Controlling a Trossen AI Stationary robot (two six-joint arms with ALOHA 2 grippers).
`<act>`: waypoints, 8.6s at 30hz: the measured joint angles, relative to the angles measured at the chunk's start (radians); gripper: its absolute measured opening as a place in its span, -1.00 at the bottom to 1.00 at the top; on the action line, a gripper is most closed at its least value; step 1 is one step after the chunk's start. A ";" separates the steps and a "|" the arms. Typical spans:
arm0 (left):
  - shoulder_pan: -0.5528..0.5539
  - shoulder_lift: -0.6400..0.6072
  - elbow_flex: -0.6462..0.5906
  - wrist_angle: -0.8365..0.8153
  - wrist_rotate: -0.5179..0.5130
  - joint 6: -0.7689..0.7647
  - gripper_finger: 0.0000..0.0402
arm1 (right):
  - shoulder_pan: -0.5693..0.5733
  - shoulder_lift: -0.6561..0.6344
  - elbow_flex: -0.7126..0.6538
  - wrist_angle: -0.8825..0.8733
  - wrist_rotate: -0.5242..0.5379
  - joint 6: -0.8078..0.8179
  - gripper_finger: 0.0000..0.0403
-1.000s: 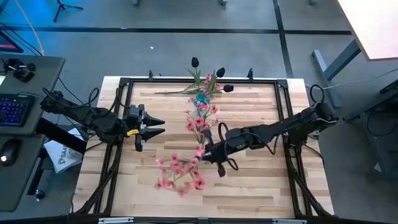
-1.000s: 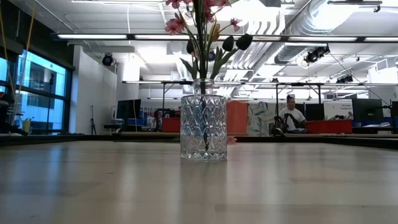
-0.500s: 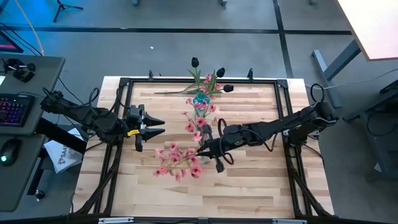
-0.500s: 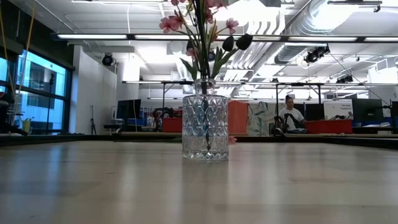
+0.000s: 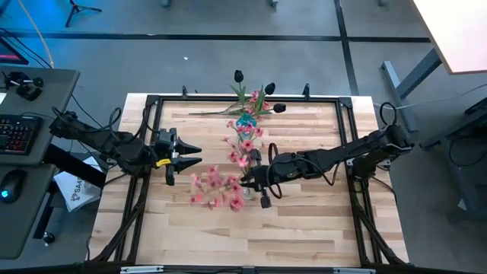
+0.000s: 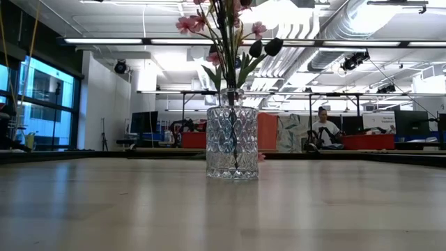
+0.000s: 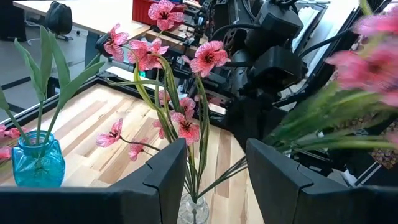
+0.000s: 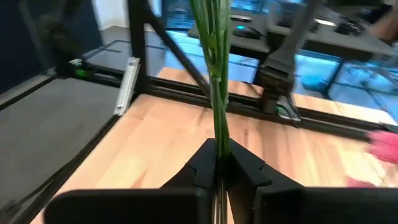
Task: Sort flowers into vase by color
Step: Put the bottom pink flower into the transparent vase, then put the pink flower into the transparent vase
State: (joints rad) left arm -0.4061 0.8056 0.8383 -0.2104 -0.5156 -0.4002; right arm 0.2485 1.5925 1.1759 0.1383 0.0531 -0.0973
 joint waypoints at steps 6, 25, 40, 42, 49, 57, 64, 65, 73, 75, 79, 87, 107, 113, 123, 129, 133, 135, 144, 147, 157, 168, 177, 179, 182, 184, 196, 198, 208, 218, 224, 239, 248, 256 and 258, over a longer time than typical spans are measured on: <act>0.000 -0.001 0.000 -0.003 0.033 -0.017 -0.23 | -0.001 -0.012 0.001 -0.043 0.042 0.058 -0.60; 0.000 -0.131 0.000 -0.099 0.009 -0.012 -0.23 | 0.007 -0.030 0.344 -0.779 0.069 0.120 0.53; 0.000 -0.102 0.000 -0.132 -0.035 -0.041 -0.23 | 0.080 -0.033 0.444 -1.430 -0.107 0.327 0.54; 0.000 -0.086 0.000 -0.147 -0.047 -0.056 -0.23 | 0.100 -0.051 0.390 -1.427 -0.114 0.349 0.54; 0.089 -0.006 0.000 -0.287 -0.109 -0.315 -0.23 | 0.124 -0.209 0.134 -1.301 -0.153 0.602 0.54; 0.459 0.112 0.000 -0.454 0.195 -0.106 -0.23 | 0.048 -0.387 -0.027 -1.013 0.053 0.910 0.54; 0.891 0.260 0.000 -0.342 0.500 0.215 -0.23 | -0.036 -0.405 -0.019 -0.954 0.130 0.892 0.54; 0.932 0.293 0.000 -0.324 0.539 0.260 -0.23 | -0.047 -0.406 -0.019 -0.943 0.128 0.874 0.54; 1.074 0.564 0.008 -0.132 0.601 0.497 -0.23 | -0.145 -0.405 -0.018 -0.883 0.125 0.796 0.54; 1.089 0.630 0.035 -0.136 0.593 0.494 -0.23 | -0.163 -0.405 -0.018 -0.856 0.126 0.774 0.54; 1.115 0.761 0.093 -0.180 0.587 0.488 -0.23 | -0.191 -0.405 -0.018 -0.804 0.107 0.728 0.54; 1.145 0.950 0.223 -0.188 0.548 0.625 -0.23 | -0.203 -0.402 -0.018 -0.744 0.106 0.832 0.54; 1.229 1.193 0.389 -0.366 0.603 0.803 -0.23 | -0.203 -0.401 -0.018 -0.596 0.259 1.114 0.54; 1.229 1.192 0.389 -0.387 0.599 0.822 -0.40 | -0.203 -0.401 -0.018 -0.573 0.270 1.111 0.54; 1.232 1.117 0.375 -0.528 0.567 0.832 -0.98 | -0.202 -0.401 -0.018 -0.574 0.236 1.053 0.54; 1.284 0.932 0.323 -0.499 0.602 0.760 -1.00 | -0.202 -0.401 -0.018 -0.574 0.213 0.981 0.54; 1.321 0.742 0.246 -0.467 0.637 0.680 -1.00 | -0.202 -0.401 -0.018 -0.573 0.184 0.925 0.54; 1.332 0.632 0.200 -0.450 0.640 0.641 -1.00 | -0.202 -0.401 -0.018 -0.573 0.177 0.891 0.54; 1.290 0.152 0.064 -0.325 0.644 0.357 -1.00 | -0.203 -0.401 -0.018 -0.510 0.071 0.695 0.54; 1.249 0.023 0.051 -0.226 0.648 0.272 -1.00 | -0.203 -0.401 -0.018 -0.492 0.039 0.627 0.54; 1.072 -0.232 -0.051 0.171 0.727 0.067 -1.00 | -0.228 -0.402 -0.018 -0.194 -0.089 0.482 0.54; 0.846 -0.095 -0.171 0.730 0.677 -0.003 -1.00 | -0.262 -0.403 -0.018 0.189 -0.016 0.489 0.54; 0.824 0.258 0.024 0.779 0.796 -0.041 -1.00 | -0.308 -0.367 -0.018 0.211 0.097 0.543 0.54; 0.825 0.329 0.100 0.781 0.812 -0.021 -1.00 | -0.318 -0.350 -0.018 0.235 0.097 0.551 0.54; 0.825 0.419 0.214 0.787 0.825 0.040 -1.00 | -0.329 -0.328 -0.018 0.280 0.097 0.547 0.54; 0.825 0.472 0.285 0.779 0.817 0.097 -1.00 | -0.334 -0.326 -0.018 0.301 0.097 0.541 0.54; 0.732 0.698 0.429 0.763 0.781 0.122 -1.00 | -0.368 -0.338 -0.018 0.314 0.059 0.515 0.54; 0.708 0.711 0.429 0.760 0.781 0.116 -1.00 | -0.389 -0.339 -0.018 0.312 0.028 0.515 0.54; 0.685 0.699 0.430 0.741 0.768 0.102 -1.00 | -0.482 -0.362 -0.018 0.235 -0.078 0.507 0.42; 0.687 0.706 0.430 0.702 0.766 0.114 -1.00 | -0.491 -0.360 -0.018 0.183 -0.096 0.473 -0.15; 0.687 0.707 0.430 0.665 0.773 0.115 -1.00 | -0.491 -0.332 -0.017 0.183 -0.117 0.481 -0.26; 0.690 0.707 0.430 0.604 0.833 0.071 -1.00 | -0.490 -0.311 -0.017 0.186 -0.189 0.504 -0.37; 0.695 0.707 0.430 0.605 0.837 0.071 -1.00 | -0.497 -0.323 -0.017 0.174 -0.228 0.499 -0.93; 0.722 0.705 0.430 0.592 0.837 0.087 -0.88 | -0.524 -0.377 -0.018 0.091 -0.228 0.481 -0.98; 0.741 0.694 0.429 0.558 0.837 0.088 -0.79 | -0.540 -0.412 -0.018 0.069 -0.238 0.480 -0.99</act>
State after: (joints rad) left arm 0.3350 1.4995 1.2671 0.3475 0.3214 -0.3121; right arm -0.2917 1.1807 1.1577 0.2076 -0.1850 0.3827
